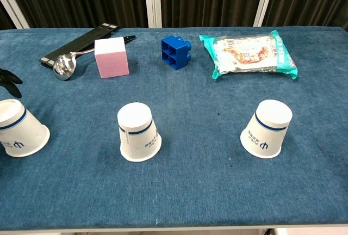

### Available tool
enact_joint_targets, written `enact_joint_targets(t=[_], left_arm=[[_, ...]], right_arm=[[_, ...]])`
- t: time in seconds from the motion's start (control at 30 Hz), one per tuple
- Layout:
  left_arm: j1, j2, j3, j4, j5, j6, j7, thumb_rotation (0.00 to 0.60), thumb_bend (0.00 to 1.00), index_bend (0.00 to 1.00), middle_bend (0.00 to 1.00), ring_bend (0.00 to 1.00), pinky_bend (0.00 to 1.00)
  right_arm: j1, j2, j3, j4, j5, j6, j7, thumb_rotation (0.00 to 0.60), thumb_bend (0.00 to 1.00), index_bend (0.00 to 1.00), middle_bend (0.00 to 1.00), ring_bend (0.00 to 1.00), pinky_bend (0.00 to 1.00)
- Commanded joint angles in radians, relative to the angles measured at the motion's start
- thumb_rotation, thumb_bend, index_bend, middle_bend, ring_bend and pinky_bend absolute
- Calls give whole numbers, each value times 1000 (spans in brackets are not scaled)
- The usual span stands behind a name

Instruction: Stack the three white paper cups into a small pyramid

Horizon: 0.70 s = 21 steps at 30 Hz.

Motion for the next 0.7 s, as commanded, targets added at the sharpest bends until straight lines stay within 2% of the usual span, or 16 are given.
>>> enact_joint_targets(t=[0.03, 0.1, 0.2, 0.43, 0.7], left_arm=[[-7, -6, 2, 10, 8, -5, -24, 600, 296, 348, 100, 43, 0], [-11, -9, 5, 19, 20, -7, -55, 600, 332, 398, 111, 49, 0], [-17, -5, 6, 24, 33, -4, -70, 600, 346, 422, 116, 52, 0], [-30, 13, 4, -21, 53, 11, -43, 600, 345, 429, 120, 52, 0], [-82, -27, -9, -60, 37, -41, 40, 600, 342, 429, 121, 52, 0]], right_arm=[[0, -1, -1, 0, 1, -2, 0, 600, 116, 0, 0, 0, 0], [0, -1, -1, -1, 2, -1, -1, 600, 116, 0, 0, 0, 0], [-2, -1, -1, -1, 3, 2, -1, 600, 116, 0, 0, 0, 0], [-7, -2, -4, 1, 2, 7, 0, 600, 116, 0, 0, 0, 0], [-13, -2, -6, 7, 6, 13, 8, 600, 116, 0, 0, 0, 0]])
